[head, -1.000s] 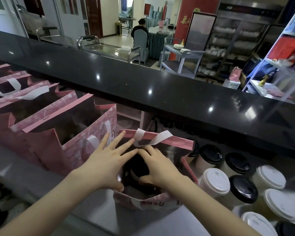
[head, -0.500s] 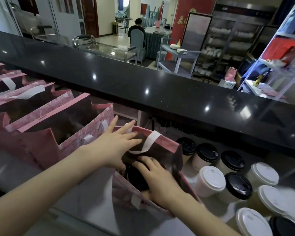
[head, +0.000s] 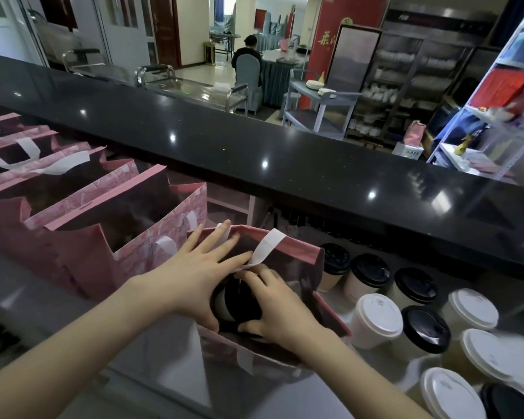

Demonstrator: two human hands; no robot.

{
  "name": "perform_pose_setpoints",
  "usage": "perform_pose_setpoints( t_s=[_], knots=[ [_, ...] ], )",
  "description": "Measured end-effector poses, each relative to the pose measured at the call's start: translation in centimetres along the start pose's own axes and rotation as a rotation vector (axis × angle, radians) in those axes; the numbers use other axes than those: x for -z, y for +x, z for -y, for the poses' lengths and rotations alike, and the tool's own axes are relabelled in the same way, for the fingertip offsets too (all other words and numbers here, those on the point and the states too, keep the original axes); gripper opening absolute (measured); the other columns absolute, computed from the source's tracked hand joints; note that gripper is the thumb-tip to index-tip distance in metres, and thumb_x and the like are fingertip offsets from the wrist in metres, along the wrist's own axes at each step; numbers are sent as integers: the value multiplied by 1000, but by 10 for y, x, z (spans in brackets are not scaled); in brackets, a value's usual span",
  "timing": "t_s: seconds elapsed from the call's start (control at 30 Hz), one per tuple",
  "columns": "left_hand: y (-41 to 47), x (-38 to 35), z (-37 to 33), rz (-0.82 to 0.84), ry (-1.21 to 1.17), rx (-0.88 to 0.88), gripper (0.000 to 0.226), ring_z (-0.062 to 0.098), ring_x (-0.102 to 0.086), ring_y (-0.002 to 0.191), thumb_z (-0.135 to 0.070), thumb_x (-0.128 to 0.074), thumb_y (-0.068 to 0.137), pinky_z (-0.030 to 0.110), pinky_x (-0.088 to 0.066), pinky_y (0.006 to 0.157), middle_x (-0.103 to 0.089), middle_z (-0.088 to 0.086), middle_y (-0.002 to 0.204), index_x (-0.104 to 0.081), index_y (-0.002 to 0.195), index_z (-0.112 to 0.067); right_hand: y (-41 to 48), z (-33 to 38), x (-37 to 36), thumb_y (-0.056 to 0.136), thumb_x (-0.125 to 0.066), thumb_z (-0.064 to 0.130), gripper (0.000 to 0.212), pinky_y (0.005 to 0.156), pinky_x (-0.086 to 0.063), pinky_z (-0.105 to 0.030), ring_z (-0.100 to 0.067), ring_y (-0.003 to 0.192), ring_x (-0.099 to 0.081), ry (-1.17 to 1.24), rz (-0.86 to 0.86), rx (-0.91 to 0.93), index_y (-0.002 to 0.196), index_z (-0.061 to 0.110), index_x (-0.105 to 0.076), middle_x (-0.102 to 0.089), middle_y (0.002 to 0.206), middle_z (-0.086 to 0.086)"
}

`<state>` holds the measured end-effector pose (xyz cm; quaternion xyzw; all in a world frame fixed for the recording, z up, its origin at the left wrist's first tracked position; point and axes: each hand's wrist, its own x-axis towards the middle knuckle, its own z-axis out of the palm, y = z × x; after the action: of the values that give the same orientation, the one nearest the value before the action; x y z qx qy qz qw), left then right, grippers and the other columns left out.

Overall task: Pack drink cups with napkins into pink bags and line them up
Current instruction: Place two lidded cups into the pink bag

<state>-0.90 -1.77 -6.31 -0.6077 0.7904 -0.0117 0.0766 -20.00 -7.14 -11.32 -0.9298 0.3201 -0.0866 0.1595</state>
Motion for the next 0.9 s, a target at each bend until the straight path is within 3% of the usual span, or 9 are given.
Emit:
perform_pose_setpoints(
  t_s=[0.2, 0.37, 0.47, 0.67, 0.9],
  knots=[
    [3, 0, 8, 41, -65, 20, 124, 19, 44, 132, -64, -71, 62, 42, 27, 105, 15, 4, 161, 17, 147, -43, 22, 5, -13, 76, -76, 28, 90, 99, -45, -42, -26, 138, -22, -120, 66, -3, 149, 24, -23, -21, 153, -3],
    [5, 3, 15, 76, -128, 58, 108, 22, 47, 132, -65, -68, 64, 49, 30, 106, 3, 15, 161, 2, 146, -53, 22, 0, -12, 76, -76, 22, 86, 106, -42, -42, -24, 140, -20, -135, 116, 72, 148, 22, -28, -23, 154, -2],
    [5, 4, 18, 120, -125, 86, 106, 24, 50, 129, -68, -67, 66, 52, 27, 109, 12, 16, 160, -3, 148, -50, 19, -6, -6, 76, -75, 17, 78, 105, -43, -44, -24, 137, -26, -166, 147, 148, 143, 22, -35, -30, 149, -1],
    [6, 0, 11, 131, -109, 74, 123, 23, 54, 125, -70, -68, 62, 51, 29, 107, 25, 15, 157, 13, 150, -40, 21, -8, -5, 74, -77, 16, 80, 105, -43, -41, -25, 139, -25, -241, 150, 157, 143, 22, -36, -31, 150, -2],
    [6, -10, 19, 127, -76, 88, 126, 24, 52, 126, -74, -66, 60, 52, 32, 103, 21, 12, 159, 12, 151, -33, 33, -10, -12, 76, -73, 8, 76, 109, -38, -49, -24, 142, -21, -222, 251, 119, 141, 25, -37, -31, 149, 2]
  ],
)
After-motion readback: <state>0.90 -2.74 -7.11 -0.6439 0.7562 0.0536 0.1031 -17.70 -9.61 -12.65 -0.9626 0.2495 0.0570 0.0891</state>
